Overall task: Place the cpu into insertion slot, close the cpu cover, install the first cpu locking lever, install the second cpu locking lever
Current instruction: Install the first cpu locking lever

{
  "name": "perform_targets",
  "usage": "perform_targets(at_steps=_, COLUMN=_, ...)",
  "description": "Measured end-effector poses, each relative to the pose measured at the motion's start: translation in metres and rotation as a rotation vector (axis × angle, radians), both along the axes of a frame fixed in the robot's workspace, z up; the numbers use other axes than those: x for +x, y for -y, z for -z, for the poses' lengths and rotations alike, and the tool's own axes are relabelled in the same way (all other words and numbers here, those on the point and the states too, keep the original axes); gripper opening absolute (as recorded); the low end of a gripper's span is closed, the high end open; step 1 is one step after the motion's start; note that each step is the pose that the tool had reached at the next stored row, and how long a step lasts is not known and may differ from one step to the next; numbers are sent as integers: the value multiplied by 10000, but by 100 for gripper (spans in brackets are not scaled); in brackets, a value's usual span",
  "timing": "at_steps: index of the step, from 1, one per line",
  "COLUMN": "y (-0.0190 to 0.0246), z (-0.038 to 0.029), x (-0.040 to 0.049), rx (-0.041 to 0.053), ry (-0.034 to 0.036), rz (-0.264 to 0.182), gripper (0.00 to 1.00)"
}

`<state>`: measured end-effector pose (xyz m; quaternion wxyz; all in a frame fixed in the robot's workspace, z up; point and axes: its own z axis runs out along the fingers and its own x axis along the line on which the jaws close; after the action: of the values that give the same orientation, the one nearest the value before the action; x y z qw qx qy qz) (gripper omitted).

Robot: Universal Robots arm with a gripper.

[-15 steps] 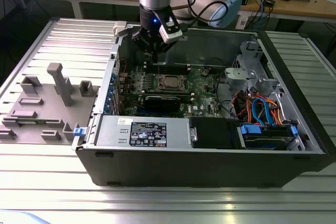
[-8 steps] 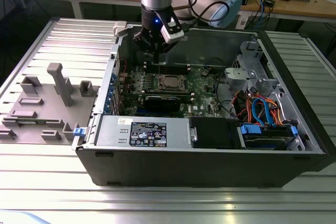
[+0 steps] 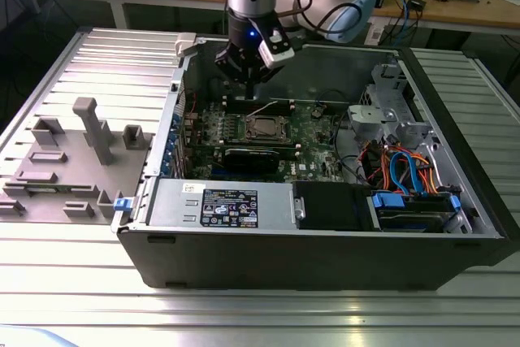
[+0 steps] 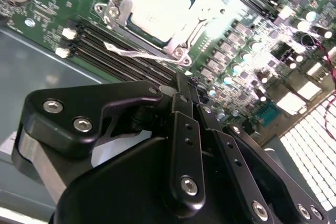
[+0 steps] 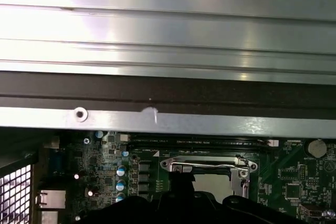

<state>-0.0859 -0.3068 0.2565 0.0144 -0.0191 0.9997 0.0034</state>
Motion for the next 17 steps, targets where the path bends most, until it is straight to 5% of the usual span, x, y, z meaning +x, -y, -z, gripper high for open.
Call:
perform_targets(at_steps=2, y=1, z=7, x=21, rx=29, ry=0, rz=0, gripper=11)
perform_targets(at_steps=3, y=4, z=9, x=23, rx=141, ry=0, rz=2, gripper=11)
perform_targets(at_steps=4, y=16, z=11, x=24, rx=334, ry=-2, rz=2, gripper=11)
perform_targets(at_steps=5, y=43, z=15, x=28, rx=673, ry=-1, rz=0, gripper=11)
perform_targets(at_steps=17, y=65, z=48, x=59, rx=690, ry=6, rz=190, gripper=11)
